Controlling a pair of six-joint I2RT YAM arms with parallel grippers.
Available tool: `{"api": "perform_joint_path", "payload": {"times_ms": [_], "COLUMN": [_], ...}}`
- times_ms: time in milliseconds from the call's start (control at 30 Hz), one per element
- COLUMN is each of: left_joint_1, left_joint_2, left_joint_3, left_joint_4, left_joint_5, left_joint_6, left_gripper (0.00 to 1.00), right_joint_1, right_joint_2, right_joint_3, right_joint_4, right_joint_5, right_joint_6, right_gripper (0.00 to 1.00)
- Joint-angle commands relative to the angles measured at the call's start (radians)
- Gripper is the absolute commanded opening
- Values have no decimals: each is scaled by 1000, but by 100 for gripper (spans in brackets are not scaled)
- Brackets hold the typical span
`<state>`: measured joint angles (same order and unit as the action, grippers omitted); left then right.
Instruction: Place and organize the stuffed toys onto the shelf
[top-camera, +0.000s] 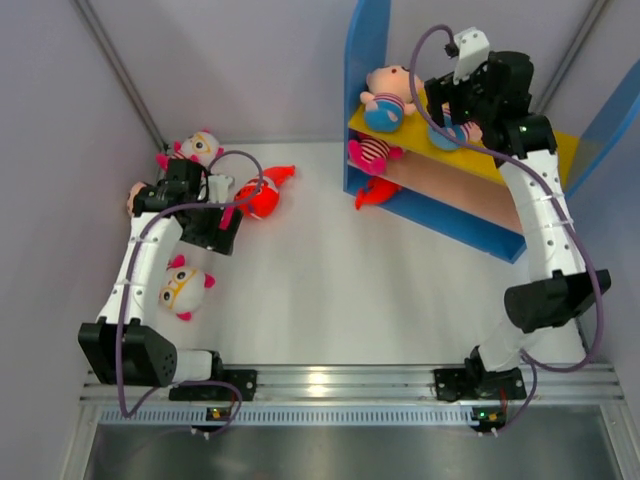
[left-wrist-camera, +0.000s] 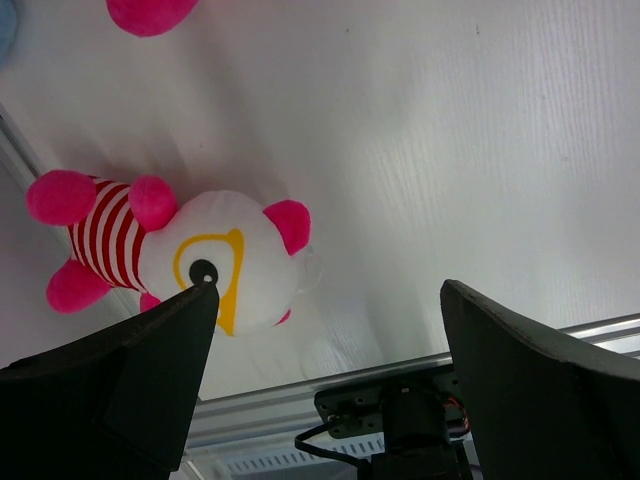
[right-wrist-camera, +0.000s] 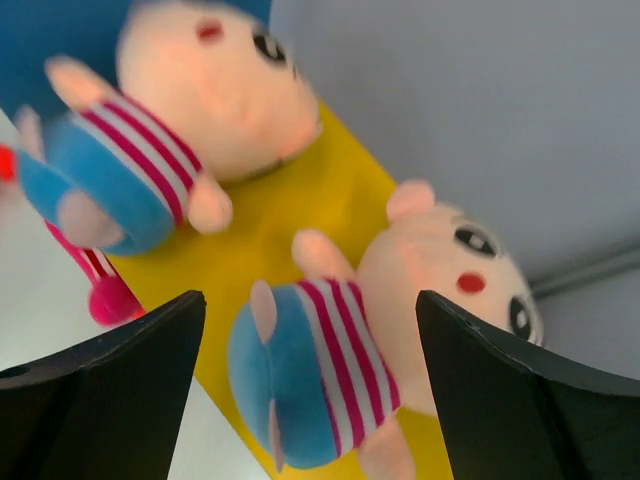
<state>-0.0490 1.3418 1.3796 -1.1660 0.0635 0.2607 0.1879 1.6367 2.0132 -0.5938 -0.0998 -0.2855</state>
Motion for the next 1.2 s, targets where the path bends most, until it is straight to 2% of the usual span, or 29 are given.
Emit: {"api": "perform_joint_path", "payload": {"times_ms": [0,167,233,267,300,367,400,467,500,600,667,800,933,1067,1100,1167], "left_joint_1": [11,11,11,11,11,11,11,11,11,12,12,14,17,18,18,18], "left_joint_2": [2,-3,-7,-12,-13,-18,-18,-18,-16,-13,-13,-18,-29,-30,-27,-24], "left_joint_3": [-14,-19,-20,-22,-24,-24,-27,-27,-27,-28,-30,-42,-45,-45,-45,-42], "left_joint_4": [26,28,28,26,26,26,28,28,28,26,26,31,29,31,31,29], "left_joint_5": [-33,-16,-8,-8,-8,-8,-7,-4,-1,4,4,4,1,4,2,1], "left_joint_6": [-11,-5,-5,-3,-3,0,0,2,3,5,3,5,8,9,9,9], "left_gripper": [99,99,99,99,99,99,99,99,99,99,99,99,99,99,99,99], "right_joint_1": [10,44,45,45,45,45,45,47,48,48,42,1,-30,-47,-50,-57], "right_joint_2": [32,52,54,54,45,26,3,-29,-61,-125,-135,-22,43,15,-9,-23], "right_joint_3": [45,1,-8,-13,-21,-62,-80,-149,-174,-273,-309,-177,-84,-126,-172,-195], "right_joint_4": [-218,-242,-256,-261,-265,-276,-281,-271,-258,-166,-112,-127,-144,-103,-77,-20], "right_joint_5": [137,198,187,167,152,65,30,-64,-98,-237,-312,-440,-414,-448,-451,-449], "right_joint_6": [22,-15,-35,-47,-78,-138,-218,-308,-405,-594,-636,-607,-552,-508,-503,-483], "right_gripper": [87,85,70,59,41,29,22,15,11,7,5,4,5,9,14,18]}}
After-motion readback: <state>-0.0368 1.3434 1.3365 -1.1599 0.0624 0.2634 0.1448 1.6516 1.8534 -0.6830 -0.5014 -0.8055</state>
